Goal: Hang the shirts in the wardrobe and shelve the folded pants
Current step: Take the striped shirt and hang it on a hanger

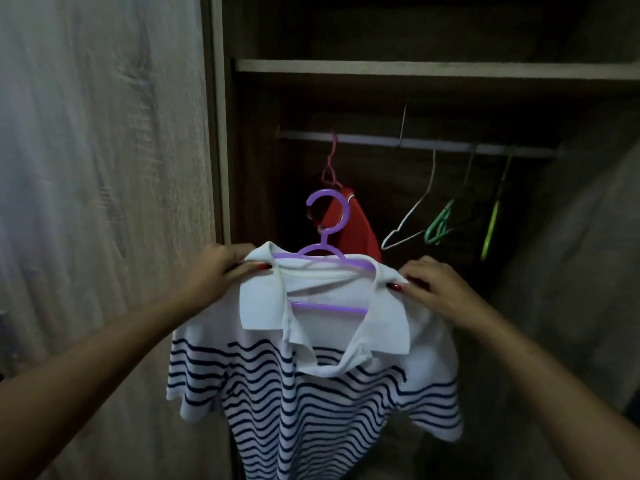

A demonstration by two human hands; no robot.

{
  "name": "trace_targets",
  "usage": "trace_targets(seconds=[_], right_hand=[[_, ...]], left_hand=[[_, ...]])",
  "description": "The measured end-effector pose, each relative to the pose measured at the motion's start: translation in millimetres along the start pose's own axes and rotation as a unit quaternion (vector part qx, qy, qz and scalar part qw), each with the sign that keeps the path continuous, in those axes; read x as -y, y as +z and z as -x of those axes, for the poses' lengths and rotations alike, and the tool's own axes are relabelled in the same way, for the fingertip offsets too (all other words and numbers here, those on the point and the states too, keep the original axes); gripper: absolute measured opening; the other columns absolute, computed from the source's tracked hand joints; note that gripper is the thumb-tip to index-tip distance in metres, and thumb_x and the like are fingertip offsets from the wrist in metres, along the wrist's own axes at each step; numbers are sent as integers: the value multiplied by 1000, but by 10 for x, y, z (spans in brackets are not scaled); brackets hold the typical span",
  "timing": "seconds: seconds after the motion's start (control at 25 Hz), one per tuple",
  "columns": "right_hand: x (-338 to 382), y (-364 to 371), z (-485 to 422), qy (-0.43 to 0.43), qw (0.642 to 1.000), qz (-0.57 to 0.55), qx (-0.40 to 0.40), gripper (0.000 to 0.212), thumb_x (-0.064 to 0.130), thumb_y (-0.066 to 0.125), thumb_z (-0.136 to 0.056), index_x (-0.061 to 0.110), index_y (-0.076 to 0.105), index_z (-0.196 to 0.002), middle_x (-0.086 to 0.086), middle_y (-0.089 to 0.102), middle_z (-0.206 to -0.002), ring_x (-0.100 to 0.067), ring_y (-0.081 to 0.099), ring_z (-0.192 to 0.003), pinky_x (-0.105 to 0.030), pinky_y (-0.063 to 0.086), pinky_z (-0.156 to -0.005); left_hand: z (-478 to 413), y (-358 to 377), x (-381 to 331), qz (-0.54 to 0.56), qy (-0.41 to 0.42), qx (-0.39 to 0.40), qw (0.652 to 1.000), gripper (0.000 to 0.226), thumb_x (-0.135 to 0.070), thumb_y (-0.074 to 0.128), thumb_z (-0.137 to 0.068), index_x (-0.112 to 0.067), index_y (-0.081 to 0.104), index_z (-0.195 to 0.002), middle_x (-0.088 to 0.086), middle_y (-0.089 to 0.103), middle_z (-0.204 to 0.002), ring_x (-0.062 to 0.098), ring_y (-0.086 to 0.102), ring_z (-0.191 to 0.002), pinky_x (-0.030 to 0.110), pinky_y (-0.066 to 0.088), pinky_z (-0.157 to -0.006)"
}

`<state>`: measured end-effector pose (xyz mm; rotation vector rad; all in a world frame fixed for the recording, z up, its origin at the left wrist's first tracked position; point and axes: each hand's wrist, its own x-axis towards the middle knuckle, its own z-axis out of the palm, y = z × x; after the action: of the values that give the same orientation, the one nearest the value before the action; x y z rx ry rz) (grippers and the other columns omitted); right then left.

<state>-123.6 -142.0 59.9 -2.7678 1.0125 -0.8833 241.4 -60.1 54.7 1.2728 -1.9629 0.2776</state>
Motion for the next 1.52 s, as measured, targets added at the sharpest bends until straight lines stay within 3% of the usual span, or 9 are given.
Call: trace_targets(seconds=[0.16,0.36,0.6,0.76,0.92,1.0,1.12,1.32,1.52], right_hand=[[78,-230,80,11,985,-160,-70,25,19,56,-93,37,67,-80,20,68,-78,2,63,-76,-11,46,-66],[57,-297,54,73,981,-140,-115,22,18,56,-93,29,71,-81,7,71,-77,-7,64,-75,-29,49,-67],[176,-583,295,76,965,-230,100,25,31,60,-84,20,70,-104,4,71,-102,-9,68,-93,-20,53,-75],[112,-840,488,129,948,-286,49,26,25,61,-80,15,70,-103,-6,73,-101,-17,69,-89,-22,54,-71],[91,-1020,694,158,947,-279,13,25,19,60,-81,8,69,-101,-10,73,-97,-18,68,-84,-19,53,-67],[99,-1135,786,181,946,-269,4,28,24,62,-78,12,70,-102,-12,73,-100,-19,69,-86,-21,54,-68],[138,-1301,938,204,941,-271,-5,40,48,74,-67,21,74,-97,-7,74,-99,-18,70,-88,-20,55,-67],[343,-1408,839,250,916,-313,1,28,23,61,-79,15,71,-104,-12,74,-100,-27,71,-91,-31,58,-73],[679,-1198,280,330,845,-414,-78,19,12,59,-87,-3,68,-81,-16,68,-63,-23,63,-49,-26,52,-49]], left_hand=[[-81,24,-184,24,25,29,999,20,-46,53,-88,-57,49,-73,-34,56,-67,-8,52,-56,8,31,-49],[-102,82,-230,76,40,19,996,18,-60,44,-87,-47,54,-79,-27,60,-74,-3,56,-60,7,34,-51],[-310,268,-184,144,-4,73,987,38,-54,53,-86,-19,59,-72,-4,55,-61,8,48,-52,17,31,-50],[-768,361,-355,216,-63,102,969,48,-63,32,-91,-30,63,-106,-14,69,-88,3,65,-81,22,52,-76],[-1307,576,-585,94,-54,170,980,41,-40,27,-101,-45,33,-141,8,56,-71,20,54,-63,32,47,-66],[-1443,717,-607,3,-80,233,969,43,-44,28,-100,-36,36,-142,16,62,-106,25,59,-90,33,47,-82],[-1396,795,-338,-116,-88,179,973,33,-33,42,-98,-13,58,-118,21,63,-110,25,56,-83,32,44,-75],[-1144,589,67,-70,-228,97,966,17,-2,51,-89,-4,65,-99,19,65,-94,32,66,-76,42,58,-74],[-1063,373,-2,-166,-197,28,966,32,5,42,-83,-3,68,-102,26,64,-102,42,65,-93,46,54,-82]])
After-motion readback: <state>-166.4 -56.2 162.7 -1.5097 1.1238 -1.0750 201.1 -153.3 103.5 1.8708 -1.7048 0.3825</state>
